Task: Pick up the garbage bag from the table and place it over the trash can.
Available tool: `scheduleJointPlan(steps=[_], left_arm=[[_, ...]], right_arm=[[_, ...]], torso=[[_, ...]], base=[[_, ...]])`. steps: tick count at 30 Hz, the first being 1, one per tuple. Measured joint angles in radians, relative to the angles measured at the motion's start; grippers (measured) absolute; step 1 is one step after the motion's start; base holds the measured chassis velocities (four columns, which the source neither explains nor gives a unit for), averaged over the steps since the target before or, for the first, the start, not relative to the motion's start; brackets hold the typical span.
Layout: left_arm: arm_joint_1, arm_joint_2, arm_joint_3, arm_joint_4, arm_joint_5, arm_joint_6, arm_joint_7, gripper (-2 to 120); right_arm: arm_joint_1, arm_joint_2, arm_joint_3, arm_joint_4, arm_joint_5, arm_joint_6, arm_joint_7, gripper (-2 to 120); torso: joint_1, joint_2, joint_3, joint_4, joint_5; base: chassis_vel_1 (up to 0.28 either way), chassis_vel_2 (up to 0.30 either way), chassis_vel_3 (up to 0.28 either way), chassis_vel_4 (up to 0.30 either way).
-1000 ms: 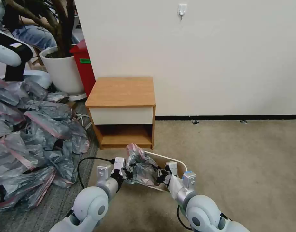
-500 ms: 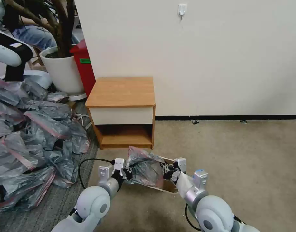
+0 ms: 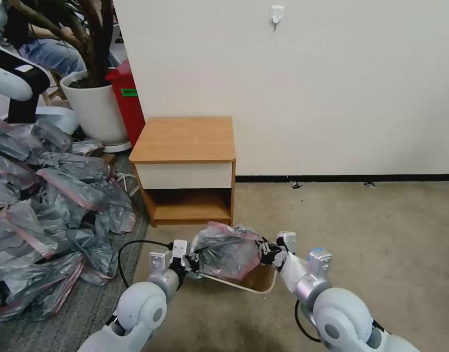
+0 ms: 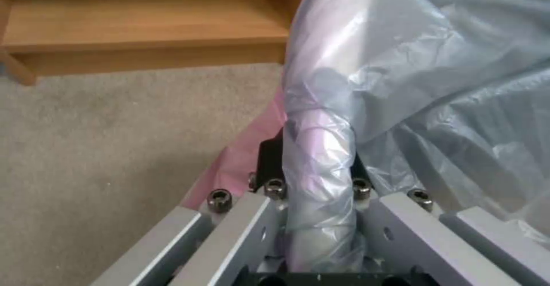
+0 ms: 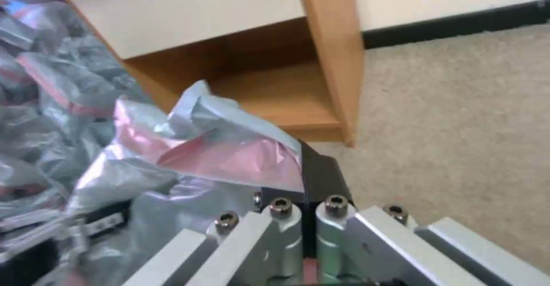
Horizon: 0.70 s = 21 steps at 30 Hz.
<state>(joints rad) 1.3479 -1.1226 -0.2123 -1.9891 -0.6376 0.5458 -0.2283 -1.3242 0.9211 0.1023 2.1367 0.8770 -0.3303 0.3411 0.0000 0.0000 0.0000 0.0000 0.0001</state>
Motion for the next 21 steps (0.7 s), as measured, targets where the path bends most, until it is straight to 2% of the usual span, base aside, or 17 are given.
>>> scheduleJointPlan(steps=[8,13,16,21], left_arm=[[0.004,-0.001,-0.002,0.001,0.006,-0.022,0.016,3],[0.012,0.001,-0.006,0.004,0.018,-0.049,0.051,3],[0.028,-0.001,-0.026,0.010,0.043,-0.105,0.134,3],[0.034,-0.007,-0.031,0.015,0.046,-0.144,0.161,3]], right_arm=[[0.001,-0.035,0.037,-0.021,0.033,-0.037,0.024,0],[0.005,-0.048,0.062,-0.035,0.053,-0.070,0.033,0],[0.009,-0.062,0.083,-0.053,0.081,-0.113,0.052,10],[0.005,-0.066,0.092,-0.065,0.086,-0.134,0.067,20]], torso=[[0.000,0.000,0.000,0.0000,0.0000],[0.000,0.000,0.000,-0.0001,0.0000],[0.000,0.000,0.000,0.0000,0.0000],[0.000,0.000,0.000,0.0000,0.0000]], base=[[0.000,0.000,0.000,0.000],[0.000,0.000,0.000,0.000],[0.000,0.000,0.000,0.000],[0.000,0.000,0.000,0.000]])
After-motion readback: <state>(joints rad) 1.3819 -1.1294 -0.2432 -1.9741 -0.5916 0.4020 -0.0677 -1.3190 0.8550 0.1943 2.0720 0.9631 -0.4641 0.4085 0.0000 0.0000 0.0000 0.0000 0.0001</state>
